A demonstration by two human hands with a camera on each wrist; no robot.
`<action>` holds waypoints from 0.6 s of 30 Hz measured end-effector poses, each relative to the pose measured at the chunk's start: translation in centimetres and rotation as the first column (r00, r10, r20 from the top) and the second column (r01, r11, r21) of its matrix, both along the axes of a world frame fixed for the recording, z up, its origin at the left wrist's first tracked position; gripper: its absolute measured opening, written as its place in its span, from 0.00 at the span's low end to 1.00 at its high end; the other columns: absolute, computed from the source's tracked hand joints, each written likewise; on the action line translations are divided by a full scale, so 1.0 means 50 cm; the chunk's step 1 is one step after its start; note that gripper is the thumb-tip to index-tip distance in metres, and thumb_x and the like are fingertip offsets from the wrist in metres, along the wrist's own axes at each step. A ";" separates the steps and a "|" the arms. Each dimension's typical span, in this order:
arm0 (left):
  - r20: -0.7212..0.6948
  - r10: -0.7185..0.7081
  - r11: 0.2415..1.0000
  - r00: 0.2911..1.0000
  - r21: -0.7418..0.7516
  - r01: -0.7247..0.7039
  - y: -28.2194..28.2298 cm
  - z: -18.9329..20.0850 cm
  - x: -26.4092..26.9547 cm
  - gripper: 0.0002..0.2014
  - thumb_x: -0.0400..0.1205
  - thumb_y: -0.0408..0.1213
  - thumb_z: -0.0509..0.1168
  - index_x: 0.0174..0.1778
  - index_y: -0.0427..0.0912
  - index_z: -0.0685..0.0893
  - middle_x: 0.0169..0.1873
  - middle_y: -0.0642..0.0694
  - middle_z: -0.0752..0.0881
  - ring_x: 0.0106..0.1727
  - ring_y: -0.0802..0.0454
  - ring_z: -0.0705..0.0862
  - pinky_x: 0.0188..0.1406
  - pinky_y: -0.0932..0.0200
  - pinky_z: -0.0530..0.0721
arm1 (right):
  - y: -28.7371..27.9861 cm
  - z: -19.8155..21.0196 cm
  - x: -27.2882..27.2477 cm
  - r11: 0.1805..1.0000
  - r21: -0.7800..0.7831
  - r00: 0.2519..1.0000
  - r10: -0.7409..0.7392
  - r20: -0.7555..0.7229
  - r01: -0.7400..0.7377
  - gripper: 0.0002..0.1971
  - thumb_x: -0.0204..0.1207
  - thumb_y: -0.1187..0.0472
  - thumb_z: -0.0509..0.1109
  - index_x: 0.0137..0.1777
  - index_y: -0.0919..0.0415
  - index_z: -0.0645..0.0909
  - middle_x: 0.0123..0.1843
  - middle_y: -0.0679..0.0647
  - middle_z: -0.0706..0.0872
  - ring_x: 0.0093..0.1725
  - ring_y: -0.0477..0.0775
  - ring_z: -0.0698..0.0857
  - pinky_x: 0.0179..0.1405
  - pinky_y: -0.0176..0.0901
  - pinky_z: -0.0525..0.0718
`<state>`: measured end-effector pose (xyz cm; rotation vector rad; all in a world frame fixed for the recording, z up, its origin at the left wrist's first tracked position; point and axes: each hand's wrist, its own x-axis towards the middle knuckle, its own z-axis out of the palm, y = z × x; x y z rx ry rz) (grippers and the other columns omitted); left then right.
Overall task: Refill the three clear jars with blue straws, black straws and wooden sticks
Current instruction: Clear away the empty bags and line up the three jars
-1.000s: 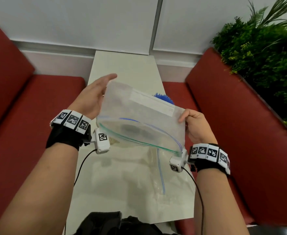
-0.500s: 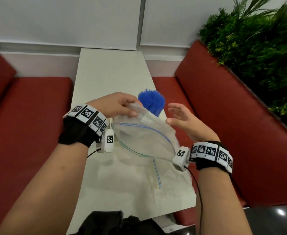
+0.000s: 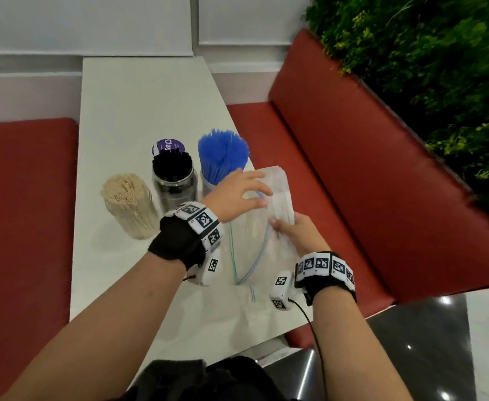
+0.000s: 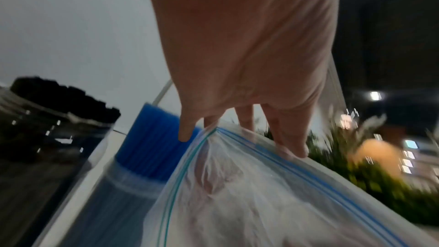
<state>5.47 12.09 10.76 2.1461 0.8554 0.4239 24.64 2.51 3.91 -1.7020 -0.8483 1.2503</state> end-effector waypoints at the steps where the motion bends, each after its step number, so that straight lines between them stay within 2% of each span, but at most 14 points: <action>1: -0.158 -0.020 1.000 0.987 0.006 0.021 -0.006 -0.030 0.015 0.15 0.85 0.50 0.67 0.67 0.56 0.86 0.83 0.52 0.69 0.87 0.44 0.56 0.87 0.47 0.48 | -0.005 -0.020 -0.004 1.000 -0.028 0.999 -0.010 0.047 0.011 0.13 0.80 0.64 0.77 0.61 0.70 0.87 0.45 0.61 0.92 0.39 0.53 0.90 0.39 0.42 0.88; 2: -0.304 -0.040 0.999 0.952 -0.010 0.039 -0.011 -0.060 0.028 0.16 0.86 0.55 0.64 0.69 0.60 0.85 0.86 0.54 0.64 0.88 0.38 0.49 0.86 0.36 0.47 | -0.008 -0.041 -0.006 0.998 -0.055 0.995 -0.022 0.098 0.028 0.14 0.80 0.64 0.76 0.62 0.71 0.87 0.44 0.58 0.92 0.38 0.51 0.89 0.39 0.41 0.88; 3: -0.417 -0.060 0.998 0.907 -0.046 0.045 -0.017 -0.089 0.040 0.18 0.86 0.59 0.60 0.70 0.63 0.83 0.87 0.56 0.58 0.88 0.33 0.43 0.84 0.28 0.47 | -0.010 -0.062 -0.008 0.995 -0.085 0.989 -0.039 0.146 0.052 0.14 0.79 0.64 0.76 0.63 0.70 0.87 0.46 0.58 0.92 0.41 0.53 0.90 0.45 0.45 0.90; 5: -0.543 -0.087 0.991 0.835 -0.132 0.017 -0.029 -0.148 0.061 0.21 0.86 0.64 0.55 0.70 0.66 0.82 0.88 0.59 0.48 0.87 0.31 0.35 0.82 0.24 0.45 | -0.010 -0.107 -0.010 0.973 -0.209 0.958 -0.039 0.283 0.102 0.18 0.78 0.59 0.78 0.66 0.65 0.86 0.58 0.61 0.90 0.58 0.64 0.89 0.62 0.59 0.86; 6: -0.578 -0.091 0.988 0.811 -0.154 0.001 -0.034 -0.175 0.070 0.20 0.87 0.62 0.55 0.70 0.65 0.83 0.88 0.59 0.45 0.86 0.31 0.33 0.82 0.25 0.46 | -0.009 -0.129 -0.010 0.941 -0.313 0.915 0.010 0.404 0.128 0.23 0.77 0.53 0.79 0.69 0.61 0.84 0.65 0.62 0.86 0.67 0.67 0.83 0.68 0.62 0.81; 8: -0.623 -0.079 0.988 0.778 -0.154 -0.023 -0.042 -0.226 0.078 0.15 0.89 0.50 0.58 0.69 0.64 0.83 0.89 0.56 0.40 0.86 0.31 0.33 0.84 0.30 0.54 | -0.010 -0.162 -0.016 0.863 -0.467 0.814 0.125 0.567 0.193 0.36 0.72 0.44 0.81 0.77 0.51 0.74 0.77 0.60 0.72 0.78 0.69 0.69 0.75 0.66 0.71; 10: -0.637 -0.063 0.981 0.769 -0.180 -0.069 -0.049 -0.270 0.077 0.21 0.88 0.33 0.59 0.70 0.62 0.83 0.88 0.54 0.37 0.87 0.32 0.34 0.84 0.36 0.61 | -0.008 -0.189 -0.018 0.851 -0.486 0.812 0.132 0.569 0.202 0.49 0.66 0.44 0.85 0.84 0.47 0.62 0.86 0.59 0.59 0.86 0.70 0.55 0.79 0.72 0.63; 12: -0.628 -0.010 0.965 0.778 -0.209 -0.156 -0.059 -0.304 0.071 0.29 0.83 0.21 0.57 0.72 0.59 0.79 0.88 0.51 0.33 0.88 0.31 0.41 0.81 0.40 0.66 | -0.004 -0.216 -0.011 0.848 -0.500 0.834 0.140 0.533 0.177 0.62 0.63 0.46 0.88 0.89 0.48 0.49 0.90 0.58 0.48 0.89 0.69 0.46 0.83 0.72 0.55; 14: -0.583 0.146 0.932 0.799 -0.189 -0.309 -0.069 -0.331 0.067 0.30 0.79 0.20 0.62 0.73 0.52 0.72 0.87 0.43 0.37 0.82 0.28 0.61 0.74 0.44 0.73 | 0.002 -0.239 0.000 0.827 -0.542 0.841 0.184 0.508 0.147 0.69 0.62 0.47 0.89 0.90 0.50 0.40 0.91 0.60 0.45 0.89 0.70 0.46 0.85 0.69 0.53; 16: -0.534 0.325 0.839 0.781 -0.219 -0.498 -0.073 -0.351 0.063 0.36 0.75 0.27 0.73 0.75 0.49 0.65 0.84 0.38 0.49 0.74 0.30 0.72 0.69 0.46 0.76 | 0.008 -0.256 0.007 0.799 -0.587 0.845 0.222 0.486 0.127 0.71 0.61 0.46 0.89 0.90 0.52 0.37 0.90 0.63 0.50 0.87 0.72 0.52 0.84 0.67 0.57; 18: -0.477 0.445 0.718 0.758 -0.317 -0.620 -0.069 -0.369 0.061 0.49 0.71 0.31 0.80 0.83 0.48 0.58 0.78 0.35 0.62 0.74 0.32 0.73 0.72 0.45 0.74 | 0.012 -0.271 0.011 0.775 -0.617 0.833 0.251 0.494 0.133 0.69 0.59 0.45 0.90 0.90 0.51 0.42 0.86 0.66 0.58 0.84 0.72 0.58 0.81 0.66 0.62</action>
